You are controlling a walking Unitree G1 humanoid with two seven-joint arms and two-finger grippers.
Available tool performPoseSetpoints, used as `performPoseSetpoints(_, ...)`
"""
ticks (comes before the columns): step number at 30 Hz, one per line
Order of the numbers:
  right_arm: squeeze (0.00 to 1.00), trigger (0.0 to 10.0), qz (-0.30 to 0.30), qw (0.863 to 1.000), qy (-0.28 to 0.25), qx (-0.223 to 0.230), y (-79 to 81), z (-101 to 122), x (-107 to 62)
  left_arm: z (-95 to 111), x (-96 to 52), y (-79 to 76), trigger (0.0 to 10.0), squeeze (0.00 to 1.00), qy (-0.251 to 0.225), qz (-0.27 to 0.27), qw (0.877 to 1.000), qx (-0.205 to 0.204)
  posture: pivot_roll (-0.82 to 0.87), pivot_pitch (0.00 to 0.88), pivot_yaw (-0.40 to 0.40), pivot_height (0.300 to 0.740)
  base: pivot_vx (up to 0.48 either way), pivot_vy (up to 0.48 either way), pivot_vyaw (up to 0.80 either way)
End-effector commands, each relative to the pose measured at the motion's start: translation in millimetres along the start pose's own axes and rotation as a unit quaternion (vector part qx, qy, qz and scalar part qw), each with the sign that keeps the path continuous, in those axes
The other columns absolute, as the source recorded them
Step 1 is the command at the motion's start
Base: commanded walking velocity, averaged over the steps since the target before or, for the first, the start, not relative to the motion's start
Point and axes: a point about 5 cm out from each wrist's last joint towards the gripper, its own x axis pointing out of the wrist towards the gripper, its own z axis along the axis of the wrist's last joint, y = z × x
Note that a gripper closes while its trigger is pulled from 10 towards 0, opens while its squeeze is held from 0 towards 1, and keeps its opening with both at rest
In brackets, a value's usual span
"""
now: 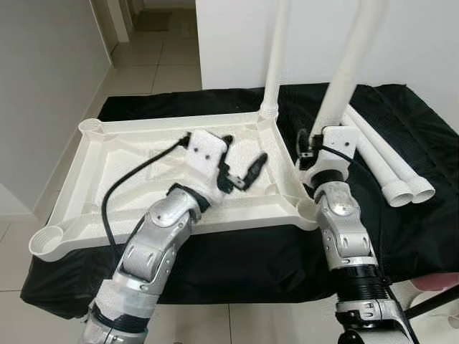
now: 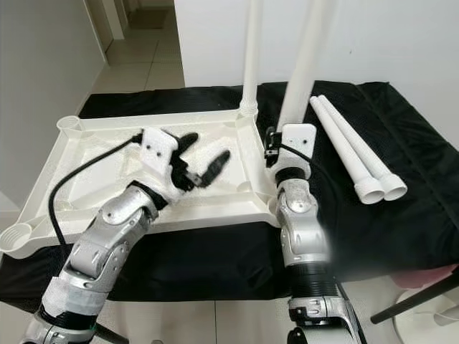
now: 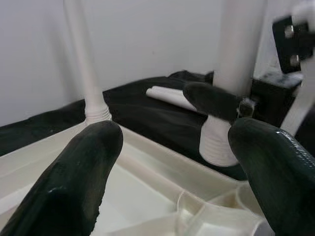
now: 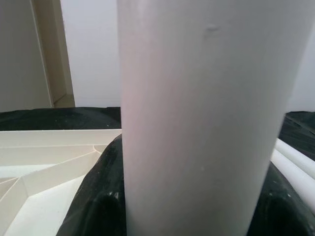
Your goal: Building children table
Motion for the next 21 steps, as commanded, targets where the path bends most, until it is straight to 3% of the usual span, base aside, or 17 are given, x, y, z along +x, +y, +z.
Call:
performPoseSetpoints(1, 0.00, 10.0, 0.005, 1.000, -0.010, -0.003, 0.8, 3, 2.1, -2, -1.8, -3.0, 10.0, 0.00, 0.004, -0.011, 1.000, 0.013, 0.00, 0.019, 0.035, 0.740, 0.000, 0.000, 0.00)
performPoseSetpoints(11, 0.00, 10.0, 0.060, 0.998, -0.001, -0.004, 8.0, -15, -13.0, -13, -13.0, -11.8, 10.0, 0.00, 0.023, -0.031, 0.999, 0.029, -0.02, 0.022, 0.025, 0.740, 0.000, 0.000, 0.00)
performPoseSetpoints(21, 0.00, 10.0, 0.068, 0.998, 0.009, -0.011, 0.7, -25, -16.3, -19, -16.0, -18.8, 10.0, 0.00, 0.033, -0.052, 0.998, 0.029, -0.03, 0.014, 0.036, 0.740, 0.000, 0.000, 0.00)
